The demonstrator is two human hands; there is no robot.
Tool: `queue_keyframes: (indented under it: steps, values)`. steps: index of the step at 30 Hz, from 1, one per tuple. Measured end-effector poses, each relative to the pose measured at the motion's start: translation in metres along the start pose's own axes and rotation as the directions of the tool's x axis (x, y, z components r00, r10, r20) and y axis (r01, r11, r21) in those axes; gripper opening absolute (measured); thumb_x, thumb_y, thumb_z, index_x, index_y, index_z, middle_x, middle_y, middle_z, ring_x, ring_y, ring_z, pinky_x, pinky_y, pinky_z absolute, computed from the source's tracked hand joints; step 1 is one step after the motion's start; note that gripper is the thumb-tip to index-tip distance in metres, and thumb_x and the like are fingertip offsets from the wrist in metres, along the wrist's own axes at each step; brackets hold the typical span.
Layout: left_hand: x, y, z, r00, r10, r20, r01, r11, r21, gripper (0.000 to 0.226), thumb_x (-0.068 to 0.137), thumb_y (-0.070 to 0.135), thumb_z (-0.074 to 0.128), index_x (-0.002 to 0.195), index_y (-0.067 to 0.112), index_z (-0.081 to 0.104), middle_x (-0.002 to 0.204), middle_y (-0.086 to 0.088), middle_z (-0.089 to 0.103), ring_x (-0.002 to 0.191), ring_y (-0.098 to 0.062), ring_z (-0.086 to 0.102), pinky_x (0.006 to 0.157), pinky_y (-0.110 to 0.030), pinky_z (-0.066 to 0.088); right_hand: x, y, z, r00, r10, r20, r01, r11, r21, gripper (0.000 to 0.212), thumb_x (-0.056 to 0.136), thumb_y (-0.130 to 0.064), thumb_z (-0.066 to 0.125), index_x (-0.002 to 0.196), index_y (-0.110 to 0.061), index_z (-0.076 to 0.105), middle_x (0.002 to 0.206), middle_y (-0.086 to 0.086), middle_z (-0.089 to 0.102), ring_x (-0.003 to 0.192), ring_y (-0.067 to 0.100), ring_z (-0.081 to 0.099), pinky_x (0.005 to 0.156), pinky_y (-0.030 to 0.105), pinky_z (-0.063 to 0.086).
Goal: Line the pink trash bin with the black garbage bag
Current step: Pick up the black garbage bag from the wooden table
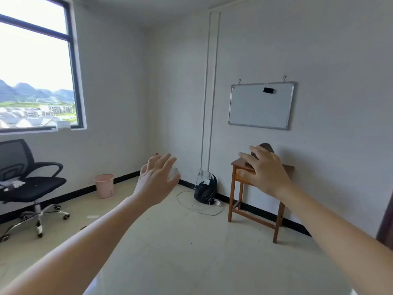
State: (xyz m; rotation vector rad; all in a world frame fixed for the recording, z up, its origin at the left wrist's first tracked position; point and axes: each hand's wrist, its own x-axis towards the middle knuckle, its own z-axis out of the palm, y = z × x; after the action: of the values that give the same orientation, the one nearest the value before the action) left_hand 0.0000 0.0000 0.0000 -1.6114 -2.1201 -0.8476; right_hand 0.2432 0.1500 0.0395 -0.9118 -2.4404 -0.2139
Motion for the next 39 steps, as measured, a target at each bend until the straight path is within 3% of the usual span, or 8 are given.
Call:
queue_keyframes:
  steps: [8,18,23,32,36,39]
  values:
    - [0.054,0.011,0.079,0.996,0.033,0.080,-0.032,0.999,-0.014,0.051,0.090,0.039,0.042,0.137,0.022,0.034,0.152,0.000,0.028,0.140,-0.021,0.014,0.112,-0.046,0.017,0.011,0.063,0.043,0.996,0.088,0.024,-0.088,0.996,-0.026,0.052,0.091,-0.044,0.046,0.138,-0.024,0.037,0.153,0.009,0.026,0.143,0.025,0.014,0.114,0.046,0.015]
    - [0.194,0.084,0.207,0.982,0.145,0.118,-0.137,0.988,-0.076,0.053,0.091,0.039,0.042,0.139,0.021,0.031,0.152,0.000,0.030,0.139,-0.021,0.016,0.111,-0.046,0.019,0.077,0.212,0.085,0.979,0.193,0.071,-0.189,0.980,-0.066,0.051,0.092,-0.043,0.044,0.138,-0.024,0.036,0.154,0.005,0.024,0.143,0.021,0.013,0.114,0.040,0.015]
    - [0.245,0.095,0.274,0.980,0.110,0.168,-0.094,0.990,-0.102,0.052,0.091,0.038,0.042,0.140,0.023,0.030,0.151,0.001,0.031,0.140,-0.019,0.016,0.112,-0.044,0.018,0.119,0.271,0.133,0.975,0.192,0.114,-0.192,0.981,-0.012,0.049,0.092,-0.042,0.044,0.137,-0.023,0.038,0.153,0.005,0.028,0.142,0.021,0.016,0.113,0.042,0.019]
    - [0.344,0.068,0.374,0.976,0.036,0.216,-0.015,0.995,-0.100,0.046,0.091,0.029,0.045,0.135,0.018,0.039,0.143,-0.005,0.045,0.134,-0.024,0.029,0.107,-0.043,0.024,0.199,0.360,0.201,0.968,0.182,0.175,-0.173,0.983,-0.064,0.048,0.092,-0.038,0.046,0.137,-0.022,0.039,0.153,0.006,0.027,0.142,0.022,0.016,0.113,0.044,0.019]
    - [0.415,0.079,0.416,0.977,0.058,0.206,-0.028,0.989,-0.146,0.046,0.092,0.030,0.043,0.136,0.017,0.038,0.143,-0.006,0.044,0.135,-0.024,0.029,0.108,-0.044,0.026,0.256,0.410,0.191,0.969,0.216,0.116,-0.204,0.973,-0.111,0.047,0.091,-0.035,0.048,0.135,-0.021,0.041,0.150,0.008,0.032,0.140,0.024,0.021,0.112,0.043,0.022]
    - [0.455,0.101,0.462,0.979,0.048,0.200,0.001,0.971,-0.239,0.044,0.092,0.029,0.042,0.134,0.017,0.041,0.141,-0.007,0.046,0.133,-0.024,0.032,0.107,-0.044,0.028,0.282,0.448,0.199,0.962,0.273,0.008,-0.273,0.962,-0.028,0.042,0.091,-0.032,0.049,0.131,-0.019,0.047,0.143,0.006,0.043,0.135,0.023,0.030,0.107,0.041,0.028]
